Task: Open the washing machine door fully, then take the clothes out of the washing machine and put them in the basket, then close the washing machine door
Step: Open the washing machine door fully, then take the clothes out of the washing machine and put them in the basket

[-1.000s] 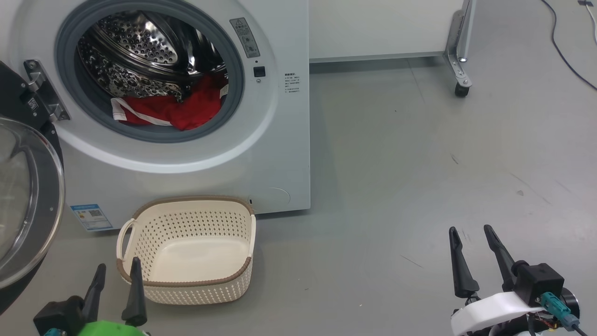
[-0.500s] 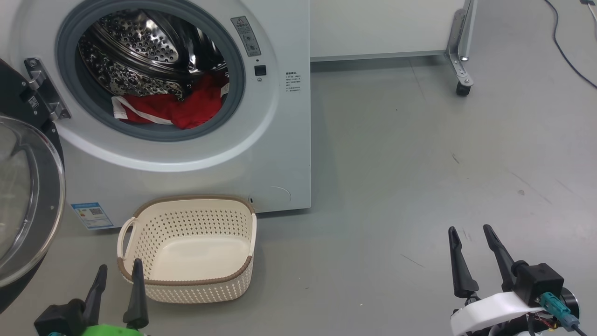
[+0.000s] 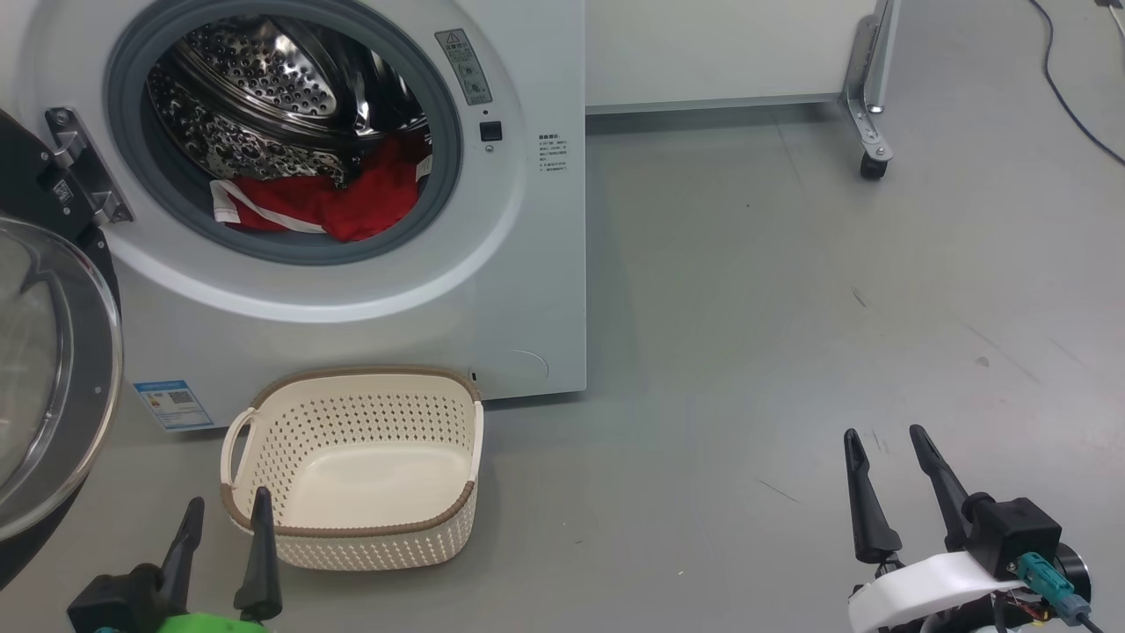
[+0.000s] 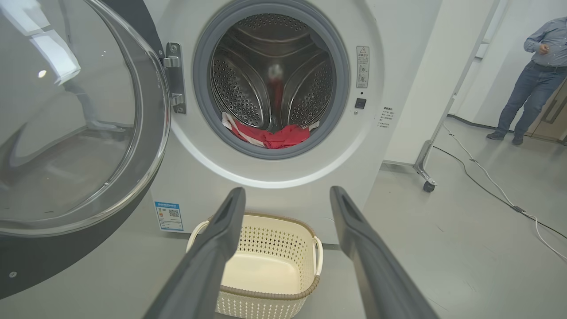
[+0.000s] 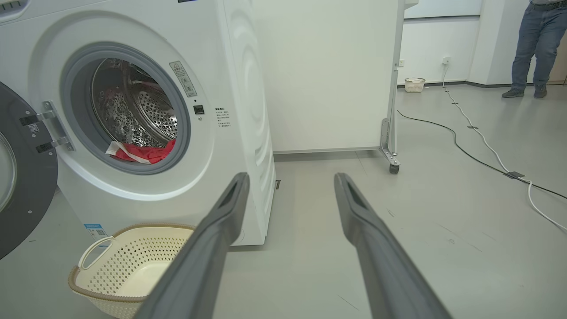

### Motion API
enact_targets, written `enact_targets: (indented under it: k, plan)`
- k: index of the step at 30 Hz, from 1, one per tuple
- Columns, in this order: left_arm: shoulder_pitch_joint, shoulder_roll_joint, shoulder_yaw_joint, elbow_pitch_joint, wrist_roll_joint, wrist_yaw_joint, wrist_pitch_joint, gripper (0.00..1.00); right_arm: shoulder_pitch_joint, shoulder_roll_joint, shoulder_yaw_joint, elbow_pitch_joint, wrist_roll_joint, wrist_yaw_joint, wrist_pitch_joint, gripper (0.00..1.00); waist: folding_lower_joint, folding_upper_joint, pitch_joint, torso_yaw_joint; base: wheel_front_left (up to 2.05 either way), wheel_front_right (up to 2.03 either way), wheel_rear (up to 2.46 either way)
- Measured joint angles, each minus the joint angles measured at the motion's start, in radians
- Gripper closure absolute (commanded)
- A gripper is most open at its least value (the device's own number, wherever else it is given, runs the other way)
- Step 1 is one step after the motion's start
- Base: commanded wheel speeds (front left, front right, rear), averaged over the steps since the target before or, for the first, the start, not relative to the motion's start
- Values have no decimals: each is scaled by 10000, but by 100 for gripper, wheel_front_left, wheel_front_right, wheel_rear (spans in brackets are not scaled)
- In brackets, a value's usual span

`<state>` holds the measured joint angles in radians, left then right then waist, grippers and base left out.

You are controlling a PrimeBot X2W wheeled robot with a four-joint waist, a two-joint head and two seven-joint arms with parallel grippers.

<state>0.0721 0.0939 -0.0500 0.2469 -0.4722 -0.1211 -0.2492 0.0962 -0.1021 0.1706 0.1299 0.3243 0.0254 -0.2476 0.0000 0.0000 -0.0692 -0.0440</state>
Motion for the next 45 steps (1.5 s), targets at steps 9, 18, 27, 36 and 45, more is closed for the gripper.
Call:
enact_targets:
  k: [9, 18, 27, 36, 45]
  plan:
    - [53, -6, -88, -44, -4, 0, 4, 0, 3, -4, 2, 0, -4, 42, 0, 0, 0, 0, -44, -9, 1, -1, 0]
    - [141, -8, -171, -251, -29, 0, 17, 0, 84, -4, 15, 2, -4, 46, 0, 0, 0, 0, -58, -7, 23, -25, 2]
    - [165, 2, -171, -357, -29, 0, 102, 0, 144, 2, 10, 4, -4, 46, 0, 0, 0, 0, -24, 1, 58, -61, 3]
    - [191, 77, -136, -512, -27, 12, 107, 0, 151, 59, 0, 4, -4, 46, 0, 0, 0, 0, 31, 44, 95, -98, 3]
    - [201, 100, -138, -535, -29, 15, 119, 0, 152, 59, -19, 4, -4, 46, 0, 0, 0, 0, 83, 88, 132, -135, 3]
